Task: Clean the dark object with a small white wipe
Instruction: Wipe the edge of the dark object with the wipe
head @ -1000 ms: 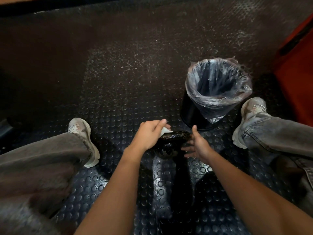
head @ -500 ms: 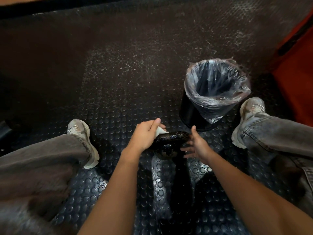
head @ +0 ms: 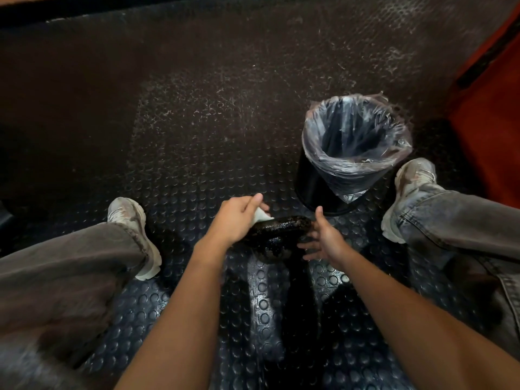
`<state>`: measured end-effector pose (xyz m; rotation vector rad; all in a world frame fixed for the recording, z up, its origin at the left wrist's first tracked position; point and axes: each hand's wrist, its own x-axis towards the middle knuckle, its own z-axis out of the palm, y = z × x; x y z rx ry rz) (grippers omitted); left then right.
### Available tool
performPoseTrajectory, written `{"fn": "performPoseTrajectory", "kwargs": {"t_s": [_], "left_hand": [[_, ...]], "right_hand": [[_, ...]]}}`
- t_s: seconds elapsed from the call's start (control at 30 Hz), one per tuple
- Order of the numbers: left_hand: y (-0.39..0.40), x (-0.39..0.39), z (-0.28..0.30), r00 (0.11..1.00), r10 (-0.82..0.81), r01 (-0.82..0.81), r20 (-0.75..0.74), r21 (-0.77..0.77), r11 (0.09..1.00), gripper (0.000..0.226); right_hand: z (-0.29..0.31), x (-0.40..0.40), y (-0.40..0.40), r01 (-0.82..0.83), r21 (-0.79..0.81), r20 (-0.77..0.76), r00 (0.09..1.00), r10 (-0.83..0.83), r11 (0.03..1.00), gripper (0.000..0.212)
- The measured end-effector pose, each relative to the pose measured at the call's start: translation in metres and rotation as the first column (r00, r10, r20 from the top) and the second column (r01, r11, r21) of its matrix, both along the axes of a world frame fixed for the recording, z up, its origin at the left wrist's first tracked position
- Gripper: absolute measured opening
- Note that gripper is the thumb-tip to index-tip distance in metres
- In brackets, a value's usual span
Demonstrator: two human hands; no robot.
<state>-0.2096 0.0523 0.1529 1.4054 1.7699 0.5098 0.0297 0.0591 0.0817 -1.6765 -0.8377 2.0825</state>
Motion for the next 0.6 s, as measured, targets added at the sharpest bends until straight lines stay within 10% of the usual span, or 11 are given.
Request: {"fn": "performPoseTrajectory", "kwargs": {"t_s": [0.27, 0.43, 0.6], "left_hand": [[0.024, 0.036, -0.005, 0.989, -0.149, 0.149, 0.011, -0.119, 0.982, 0.048], [-0.001, 0.016, 0.005, 0.985, 0.036, -0.032, 0.168, -0.027, 0.999, 0.047], [0.01, 0.002, -0.002, 0.991, -0.018, -0.004, -0.135, -0.161, 0.987, 0.051]], "right_hand": [[0.001, -0.001, -0.001, 0.001, 0.006, 0.0, 1.0, -0.001, 1.0, 0.1], [-0.001, 0.002, 0.0, -0.01, -0.001, -0.006, 1.0, 0.01, 1.0, 0.118], [0.001, 0.0, -0.001, 0.009, 0.023, -0.009, 1.0, -0.009, 1.0, 0.097]]}}
